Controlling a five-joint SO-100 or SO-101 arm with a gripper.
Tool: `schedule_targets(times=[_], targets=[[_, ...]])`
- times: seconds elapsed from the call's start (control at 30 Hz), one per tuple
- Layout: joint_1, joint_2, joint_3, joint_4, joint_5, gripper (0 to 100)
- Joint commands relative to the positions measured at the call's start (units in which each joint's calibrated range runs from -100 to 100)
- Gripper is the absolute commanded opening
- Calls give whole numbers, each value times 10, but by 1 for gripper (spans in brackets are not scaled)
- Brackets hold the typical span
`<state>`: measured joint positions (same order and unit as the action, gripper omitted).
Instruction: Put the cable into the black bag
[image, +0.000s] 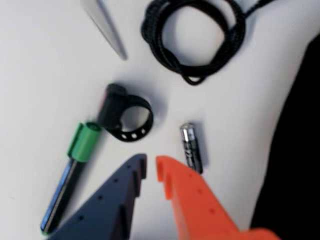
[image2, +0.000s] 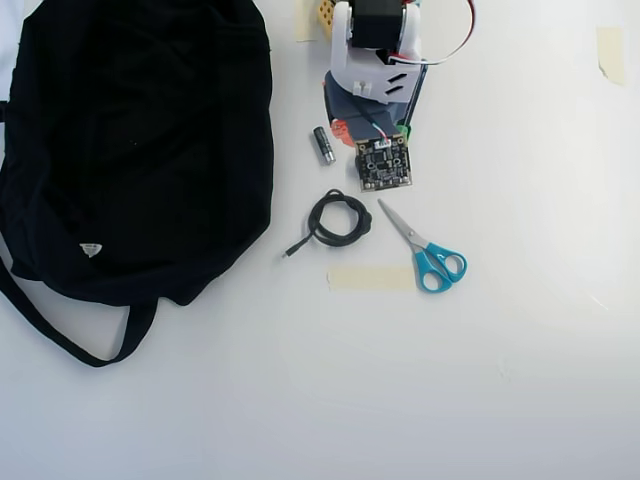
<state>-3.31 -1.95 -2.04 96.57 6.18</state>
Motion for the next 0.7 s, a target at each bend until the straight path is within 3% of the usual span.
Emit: schedule_targets(times=[0.0, 0.1, 0.3, 0.67], targets=[[1, -28, -15, 8, 7, 3], [1, -28, -17, 6, 7, 3], [13, -13, -15, -1, 79, 3], [19, -3, -12, -45, 85, 3]])
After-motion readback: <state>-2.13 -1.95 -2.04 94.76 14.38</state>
